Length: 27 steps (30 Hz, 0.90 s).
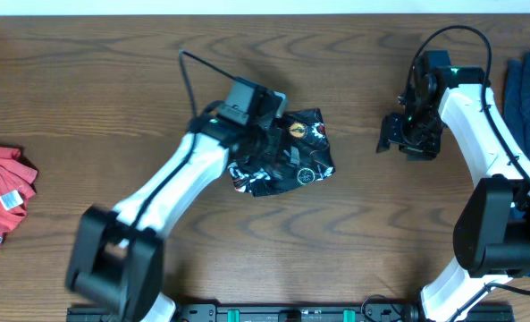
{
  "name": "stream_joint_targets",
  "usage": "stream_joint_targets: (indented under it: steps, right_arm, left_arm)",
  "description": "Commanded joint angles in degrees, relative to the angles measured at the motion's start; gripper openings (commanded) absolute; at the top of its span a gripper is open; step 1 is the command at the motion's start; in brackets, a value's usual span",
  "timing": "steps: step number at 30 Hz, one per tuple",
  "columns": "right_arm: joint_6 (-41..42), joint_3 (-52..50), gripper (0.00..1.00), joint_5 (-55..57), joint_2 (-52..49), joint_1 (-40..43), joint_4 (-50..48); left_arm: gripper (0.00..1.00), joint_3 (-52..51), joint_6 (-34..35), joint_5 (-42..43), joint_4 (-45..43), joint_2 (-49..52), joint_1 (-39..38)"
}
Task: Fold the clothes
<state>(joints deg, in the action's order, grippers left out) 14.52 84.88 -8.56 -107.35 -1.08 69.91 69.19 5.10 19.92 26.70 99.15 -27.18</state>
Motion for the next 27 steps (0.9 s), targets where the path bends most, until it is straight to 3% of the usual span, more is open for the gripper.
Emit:
stream_joint_targets:
  steps: [1, 2, 8, 10, 17, 22, 24, 27]
  right_arm:
    - [-0.46, -0.24, 0.64, -0.76, 0.09, 0.26, 0.79]
    - [-0.46, -0.24, 0.63, -0.76, 0.09, 0.26, 0.90]
    - [-0.44, -0.24, 0.63, -0.90, 0.09, 0.26, 0.55]
    - [-0.42, -0.24, 0.63, -0.92, 0.09, 0.26, 0.20]
    - [-0.42, -0.24, 0.65, -0.92, 0.09, 0.26, -0.09]
    - [-0.42, -0.24, 0.68, -0.92, 0.09, 0.26, -0.15]
    - [-0.46, -0.24, 0.68, -0.92, 0.09, 0.26, -0.15]
    - [-0.46, -0.24, 0.67, -0.92, 0.09, 0.26, -0.13]
  left_arm:
    - [0.41, 1.25, -0.33, 0.33, -2.69, 6.62, -1.29]
    - [0.36, 1.25, 0.42, 1.05, -3.98, 8.15, -1.60]
    - [0.37, 1.29, 5.49, 1.66, -7.39, 11.39, -1.97]
    - [0.47, 1.66, 5.70, 1.66, -7.76, 10.32, -1.18]
    - [0.50, 5.75, 5.46, 0.57, -7.21, 4.68, 0.13]
    - [0.52, 6.19, 4.61, -10.29, 2.45, 0.85, 1.79]
    - [0.62, 6.16, 2.29, -10.56, 7.67, 0.39, 3.67]
    - [0.63, 5.92, 1.77, -10.51, 14.12, 0.55, 6.93]
